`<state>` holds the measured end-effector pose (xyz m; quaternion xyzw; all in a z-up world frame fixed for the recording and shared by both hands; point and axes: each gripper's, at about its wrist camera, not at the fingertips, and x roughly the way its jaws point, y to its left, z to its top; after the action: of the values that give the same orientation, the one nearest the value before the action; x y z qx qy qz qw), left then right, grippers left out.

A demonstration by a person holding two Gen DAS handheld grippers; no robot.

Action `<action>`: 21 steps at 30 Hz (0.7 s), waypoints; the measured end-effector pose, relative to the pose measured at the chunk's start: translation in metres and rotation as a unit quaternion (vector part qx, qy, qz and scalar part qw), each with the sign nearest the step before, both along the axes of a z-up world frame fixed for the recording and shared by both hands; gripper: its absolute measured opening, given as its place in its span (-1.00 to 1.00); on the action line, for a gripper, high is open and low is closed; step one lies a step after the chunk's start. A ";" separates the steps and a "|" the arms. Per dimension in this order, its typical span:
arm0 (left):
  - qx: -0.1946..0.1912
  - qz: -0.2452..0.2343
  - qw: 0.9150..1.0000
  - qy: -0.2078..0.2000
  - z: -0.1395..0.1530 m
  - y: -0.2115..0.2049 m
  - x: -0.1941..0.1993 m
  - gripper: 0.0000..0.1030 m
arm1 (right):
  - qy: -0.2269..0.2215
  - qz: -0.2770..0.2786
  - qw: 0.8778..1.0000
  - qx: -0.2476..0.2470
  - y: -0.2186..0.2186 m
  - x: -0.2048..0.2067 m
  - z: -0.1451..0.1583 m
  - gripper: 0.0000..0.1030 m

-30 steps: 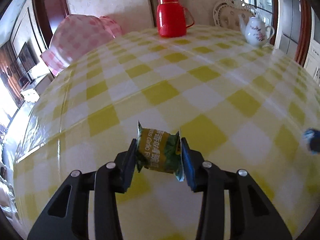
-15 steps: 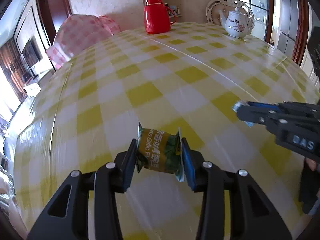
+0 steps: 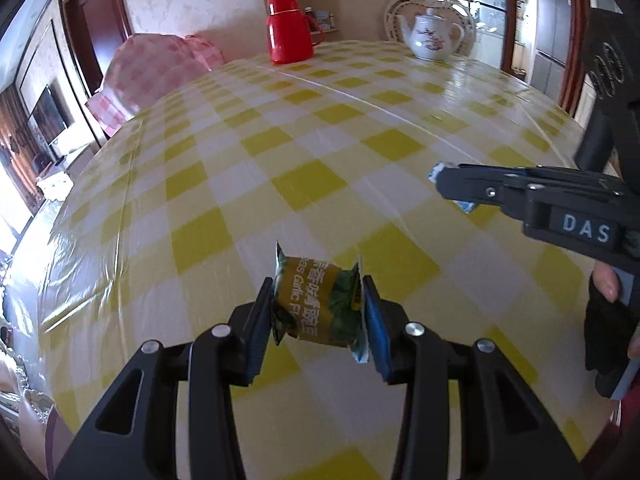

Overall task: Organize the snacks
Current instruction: 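Carry both held packets from the table over the purple box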

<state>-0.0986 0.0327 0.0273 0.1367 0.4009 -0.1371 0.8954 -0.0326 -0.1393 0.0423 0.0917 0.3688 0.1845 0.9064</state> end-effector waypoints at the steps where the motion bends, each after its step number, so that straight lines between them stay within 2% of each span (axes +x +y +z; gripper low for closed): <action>1: 0.000 -0.004 1.000 -0.003 0.001 0.001 -0.008 -0.17 | -0.001 0.000 1.000 -0.001 0.001 -0.007 0.000 -0.58; 6: -0.010 -0.012 1.000 -0.011 0.002 0.011 -0.045 -0.17 | 0.000 0.003 1.000 -0.002 0.008 -0.031 0.000 -0.58; 12: -0.007 -0.018 1.000 -0.019 0.002 0.032 -0.080 -0.17 | -0.013 0.034 0.999 -0.015 0.032 -0.062 0.008 -0.58; 16: 0.001 -0.003 1.000 -0.028 0.002 0.058 -0.095 -0.17 | -0.017 0.065 0.997 -0.024 0.060 -0.075 0.011 -0.58; 21: 0.006 0.018 1.000 -0.019 -0.002 0.093 -0.109 -0.17 | -0.025 0.115 0.992 -0.037 0.103 -0.093 0.015 -0.58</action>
<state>-0.2073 0.1255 0.0258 0.1375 0.3871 -0.1156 0.9044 -0.1260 -0.0365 0.0572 0.0099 0.3609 0.2762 0.8907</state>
